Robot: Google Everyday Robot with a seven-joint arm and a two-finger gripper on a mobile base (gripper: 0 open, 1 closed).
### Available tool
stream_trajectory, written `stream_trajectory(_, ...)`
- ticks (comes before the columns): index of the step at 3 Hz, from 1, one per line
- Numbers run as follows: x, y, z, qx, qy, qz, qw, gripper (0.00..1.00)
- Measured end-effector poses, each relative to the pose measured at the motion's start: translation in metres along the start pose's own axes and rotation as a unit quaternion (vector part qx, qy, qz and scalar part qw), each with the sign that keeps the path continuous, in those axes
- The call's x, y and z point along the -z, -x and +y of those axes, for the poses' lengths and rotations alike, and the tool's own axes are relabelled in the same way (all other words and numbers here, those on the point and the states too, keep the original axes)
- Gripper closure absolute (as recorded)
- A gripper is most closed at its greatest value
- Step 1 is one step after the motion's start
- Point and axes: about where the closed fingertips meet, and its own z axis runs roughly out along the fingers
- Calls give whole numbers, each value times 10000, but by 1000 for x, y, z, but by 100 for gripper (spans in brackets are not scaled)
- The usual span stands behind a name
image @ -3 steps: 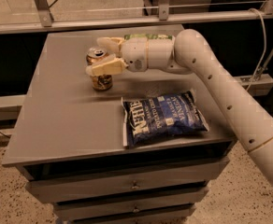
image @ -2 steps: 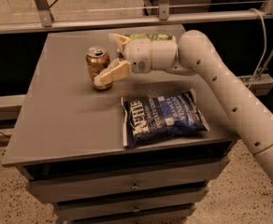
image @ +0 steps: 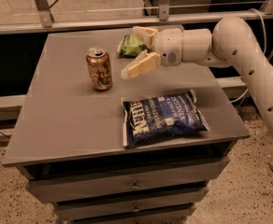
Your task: Place orange can upright
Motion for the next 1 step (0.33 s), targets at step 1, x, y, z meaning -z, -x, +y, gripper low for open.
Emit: stream_trajectory(1,0,0,0,0,2,0,10000,0)
